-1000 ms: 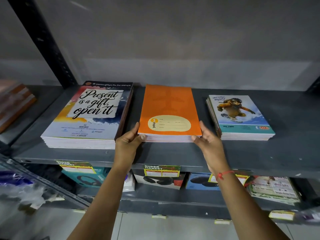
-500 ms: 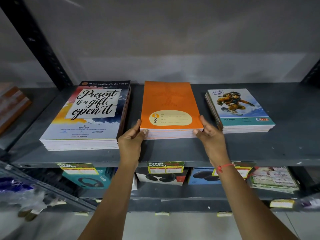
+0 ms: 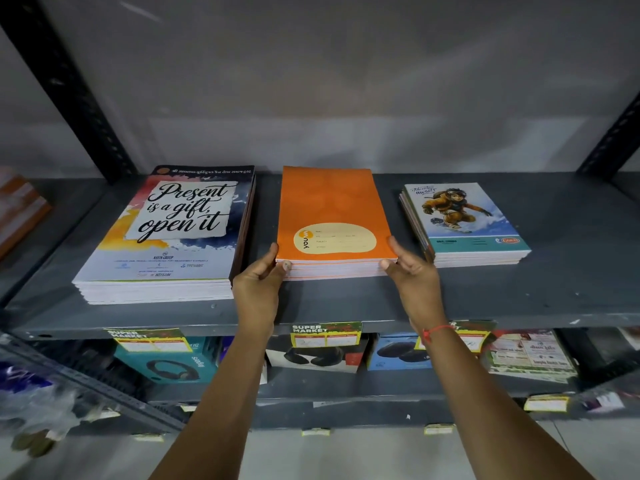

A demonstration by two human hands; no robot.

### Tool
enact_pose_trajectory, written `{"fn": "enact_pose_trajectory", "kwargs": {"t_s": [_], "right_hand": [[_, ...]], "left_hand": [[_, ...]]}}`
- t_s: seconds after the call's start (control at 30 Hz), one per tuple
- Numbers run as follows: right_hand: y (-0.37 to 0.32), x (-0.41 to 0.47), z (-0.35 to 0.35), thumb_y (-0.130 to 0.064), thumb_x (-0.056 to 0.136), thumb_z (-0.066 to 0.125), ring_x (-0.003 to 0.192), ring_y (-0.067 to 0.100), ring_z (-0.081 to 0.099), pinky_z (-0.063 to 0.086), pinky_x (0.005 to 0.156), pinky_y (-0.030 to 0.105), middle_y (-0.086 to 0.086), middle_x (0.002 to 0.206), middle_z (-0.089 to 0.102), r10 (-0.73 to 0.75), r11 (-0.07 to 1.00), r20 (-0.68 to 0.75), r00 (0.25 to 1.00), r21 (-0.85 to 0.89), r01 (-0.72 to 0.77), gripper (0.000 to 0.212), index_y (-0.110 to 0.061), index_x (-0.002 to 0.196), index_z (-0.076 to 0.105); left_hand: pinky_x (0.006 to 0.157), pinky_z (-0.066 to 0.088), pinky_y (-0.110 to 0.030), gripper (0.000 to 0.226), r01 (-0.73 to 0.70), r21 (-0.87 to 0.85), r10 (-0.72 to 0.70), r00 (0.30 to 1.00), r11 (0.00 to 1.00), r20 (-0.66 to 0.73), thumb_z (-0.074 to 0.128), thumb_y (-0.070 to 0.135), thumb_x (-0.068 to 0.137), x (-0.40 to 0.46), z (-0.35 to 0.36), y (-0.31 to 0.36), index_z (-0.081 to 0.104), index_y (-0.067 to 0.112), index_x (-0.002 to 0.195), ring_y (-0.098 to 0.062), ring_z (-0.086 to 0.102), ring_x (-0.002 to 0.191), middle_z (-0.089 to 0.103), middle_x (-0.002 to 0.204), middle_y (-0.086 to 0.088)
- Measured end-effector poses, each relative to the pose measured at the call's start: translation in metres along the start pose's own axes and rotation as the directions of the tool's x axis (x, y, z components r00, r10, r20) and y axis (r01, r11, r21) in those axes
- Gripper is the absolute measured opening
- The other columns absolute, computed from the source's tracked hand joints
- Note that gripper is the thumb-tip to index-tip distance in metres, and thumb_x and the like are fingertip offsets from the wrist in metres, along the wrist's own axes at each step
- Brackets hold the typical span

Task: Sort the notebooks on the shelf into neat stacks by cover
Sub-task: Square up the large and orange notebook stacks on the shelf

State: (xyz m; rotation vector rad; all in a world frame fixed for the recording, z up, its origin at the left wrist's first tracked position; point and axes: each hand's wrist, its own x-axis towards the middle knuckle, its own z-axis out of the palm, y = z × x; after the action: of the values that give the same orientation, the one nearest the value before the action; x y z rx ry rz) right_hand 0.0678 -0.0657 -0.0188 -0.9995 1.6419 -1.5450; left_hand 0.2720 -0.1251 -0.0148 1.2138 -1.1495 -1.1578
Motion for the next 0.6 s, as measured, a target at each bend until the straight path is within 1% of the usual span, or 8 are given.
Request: {"fn": "enact_pose_trajectory", "kwargs": {"t_s": [0.1, 0.17, 0.27, 0.33, 0.37, 0.47, 0.53, 0.6], "right_hand": [[-0.008, -0.001, -0.004, -0.007, 0.084, 0.063, 0.128, 0.015, 0.050, 0.038, 0.106, 0.025, 0.006, 0.139, 0.053, 0.058, 0.994, 0.063, 0.996, 0.092, -0.064, 0.047, -0.009, 0.131, 0.053], [-0.007, -0.008, -0.012, -0.005, 0.083, 0.064, 0.120, 0.016, 0.056, 0.040, 0.106, 0.028, 0.003, 0.130, 0.060, 0.095, 0.981, 0.032, 0.995, 0.165, -0.099, 0.047, -0.011, 0.128, 0.057], [-0.001, -0.023, -0.026, 0.006, 0.083, 0.057, 0.094, 0.008, 0.066, 0.048, 0.096, 0.030, -0.005, 0.101, 0.072, 0.072, 0.983, -0.162, 0.984, 0.179, -0.042, 0.033, -0.015, 0.106, 0.070], [-0.001, -0.025, -0.040, 0.013, 0.083, 0.050, 0.072, -0.001, 0.068, 0.055, 0.081, 0.023, -0.014, 0.074, 0.075, 0.054, 0.967, -0.351, 0.935, 0.252, 0.038, 0.036, -0.016, 0.084, 0.071], [-0.008, -0.004, -0.106, 0.012, 0.083, 0.048, 0.067, -0.002, 0.066, 0.054, 0.073, 0.018, -0.016, 0.067, 0.074, 0.039, 0.955, -0.461, 0.886, 0.278, 0.102, 0.038, -0.019, 0.081, 0.070], [-0.004, 0.014, -0.154, 0.000, 0.088, 0.050, 0.081, 0.002, 0.062, 0.050, 0.079, 0.019, -0.010, 0.084, 0.070, 0.040, 0.957, -0.641, 0.767, 0.246, 0.156, 0.027, -0.019, 0.094, 0.068], [0.000, 0.021, -0.164, -0.015, 0.092, 0.052, 0.100, 0.010, 0.059, 0.045, 0.097, 0.029, 0.003, 0.111, 0.066, 0.063, 0.971, -0.629, 0.775, 0.219, 0.098, 0.029, -0.011, 0.118, 0.062], [0.007, 0.036, -0.176, -0.029, 0.094, 0.049, 0.121, 0.016, 0.052, 0.039, 0.106, 0.030, 0.008, 0.136, 0.055, 0.136, 0.978, -0.507, 0.851, 0.203, -0.036, 0.044, -0.009, 0.133, 0.051]], "left_hand": [[0.103, 0.043, -0.032, 0.046, 0.014, 0.056, -0.016, 0.999, 0.998, 0.029, 0.061, 0.009, 0.085, -0.005, 0.001, 0.006, 0.051, 0.010, 0.130, -0.015, 0.057, 0.111, 0.058, 0.118, 0.009], [0.108, 0.035, -0.029, 0.055, -0.059, 0.177, 0.056, 0.998, 0.982, 0.021, 0.061, 0.014, 0.086, -0.020, 0.002, 0.006, 0.041, 0.016, 0.136, -0.019, 0.047, 0.127, 0.049, 0.139, 0.003], [0.109, 0.024, -0.015, 0.065, -0.404, 0.350, 0.432, 0.902, 0.845, -0.001, 0.059, 0.011, 0.088, -0.052, 0.015, 0.014, 0.021, 0.028, 0.138, -0.018, 0.028, 0.139, 0.025, 0.150, 0.004], [0.109, 0.018, -0.003, 0.062, -0.544, 0.351, 0.533, 0.835, 0.763, 0.136, 0.055, 0.010, 0.088, -0.063, 0.034, 0.018, 0.021, 0.024, 0.138, -0.008, 0.023, 0.138, 0.022, 0.146, 0.008], [0.107, 0.017, 0.000, 0.061, -0.584, 0.321, 0.557, 0.811, 0.746, 0.180, 0.054, 0.012, 0.088, -0.078, 0.108, 0.023, 0.021, 0.023, 0.138, -0.001, 0.022, 0.137, 0.022, 0.145, 0.009], [0.099, 0.018, 0.008, 0.058, -0.476, 0.171, 0.404, 0.852, 0.863, 0.335, 0.054, 0.018, 0.091, -0.088, 0.151, 0.030, 0.019, 0.031, 0.136, 0.019, 0.019, 0.130, 0.019, 0.143, 0.018], [0.099, 0.017, 0.006, 0.058, -0.313, 0.127, 0.256, 0.906, 0.941, 0.338, 0.051, 0.024, 0.093, -0.085, 0.159, 0.021, 0.017, 0.032, 0.139, 0.008, 0.018, 0.135, 0.018, 0.144, 0.023], [0.102, 0.019, -0.009, 0.056, -0.090, 0.093, 0.058, 0.953, 0.992, 0.298, 0.044, 0.032, 0.094, -0.076, 0.174, 0.015, 0.020, 0.026, 0.145, -0.008, 0.020, 0.141, 0.019, 0.152, 0.013]]}}
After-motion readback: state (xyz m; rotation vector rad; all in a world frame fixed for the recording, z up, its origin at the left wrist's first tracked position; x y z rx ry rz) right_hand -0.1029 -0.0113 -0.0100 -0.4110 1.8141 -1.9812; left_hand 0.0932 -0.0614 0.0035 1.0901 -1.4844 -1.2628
